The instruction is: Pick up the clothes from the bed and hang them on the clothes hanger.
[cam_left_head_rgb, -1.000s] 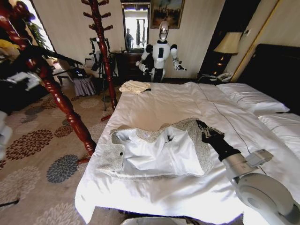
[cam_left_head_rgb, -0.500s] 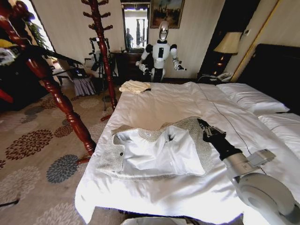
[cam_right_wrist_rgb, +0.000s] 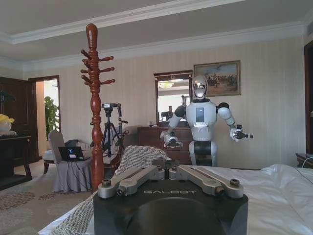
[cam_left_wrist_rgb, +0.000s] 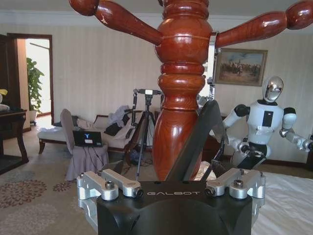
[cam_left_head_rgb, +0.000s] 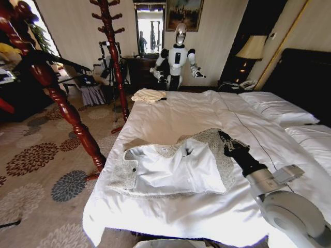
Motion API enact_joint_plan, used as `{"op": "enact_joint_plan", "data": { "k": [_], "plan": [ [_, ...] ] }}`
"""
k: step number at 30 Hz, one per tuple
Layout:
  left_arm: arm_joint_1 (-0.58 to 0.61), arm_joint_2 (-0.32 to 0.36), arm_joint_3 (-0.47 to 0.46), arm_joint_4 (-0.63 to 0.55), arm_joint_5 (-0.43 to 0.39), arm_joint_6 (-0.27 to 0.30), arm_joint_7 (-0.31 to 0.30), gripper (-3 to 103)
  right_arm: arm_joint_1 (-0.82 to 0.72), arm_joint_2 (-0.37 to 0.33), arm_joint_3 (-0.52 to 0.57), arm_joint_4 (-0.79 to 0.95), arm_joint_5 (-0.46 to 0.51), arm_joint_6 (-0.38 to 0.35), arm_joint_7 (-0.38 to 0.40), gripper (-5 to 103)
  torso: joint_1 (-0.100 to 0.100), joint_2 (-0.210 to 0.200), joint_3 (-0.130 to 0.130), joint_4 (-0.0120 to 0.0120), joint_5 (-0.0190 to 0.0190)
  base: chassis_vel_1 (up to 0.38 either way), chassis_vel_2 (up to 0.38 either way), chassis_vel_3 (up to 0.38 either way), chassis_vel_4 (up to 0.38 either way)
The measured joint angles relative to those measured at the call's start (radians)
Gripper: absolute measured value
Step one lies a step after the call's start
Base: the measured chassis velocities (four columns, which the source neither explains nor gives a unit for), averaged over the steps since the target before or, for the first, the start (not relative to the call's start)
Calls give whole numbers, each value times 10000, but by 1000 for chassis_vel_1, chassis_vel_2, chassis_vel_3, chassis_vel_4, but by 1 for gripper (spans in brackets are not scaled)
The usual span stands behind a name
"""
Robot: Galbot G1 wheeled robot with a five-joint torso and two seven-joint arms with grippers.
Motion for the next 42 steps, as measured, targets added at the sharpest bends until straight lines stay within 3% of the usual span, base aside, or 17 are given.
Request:
{"op": "enact_joint_plan", "data": {
  "k": [11,15,17,20,23,30,33,35,42],
  "plan": [
    [-42,485,142,110,-748,830,-260,98,68,-87,-64,0,-1,-4,2,0,-1,0,-1,5,0,0,0,0,0],
    [5,630,177,65,-782,863,-161,95,100,-107,-97,0,-1,-5,0,0,0,0,-1,3,0,0,0,0,0],
    [17,648,185,20,-786,923,-137,90,104,-109,-98,0,-1,-3,0,0,0,0,0,3,1,0,0,0,0],
    [39,653,207,-61,-790,1037,-130,74,105,-115,-97,0,-1,11,2,0,-1,0,0,3,0,0,0,0,0],
    [40,651,208,-77,-852,1053,-136,68,103,-128,-95,0,0,18,3,0,-1,0,-1,4,0,0,0,0,0],
    [35,529,213,-101,-913,1054,-145,36,132,-178,-106,0,8,26,4,0,-1,0,-1,4,0,0,0,0,0],
    [28,498,212,-101,-924,1054,-109,31,143,-191,-111,0,9,28,4,0,-1,0,-1,3,0,0,0,0,0],
    [25,447,211,-102,-934,1054,-36,22,199,-209,-143,0,11,31,3,0,-1,0,0,-4,1,0,0,0,0],
    [-28,426,198,-78,-917,862,172,19,298,-231,-218,0,10,36,-6,0,0,0,-1,3,-1,0,0,0,0]
  ]
}}
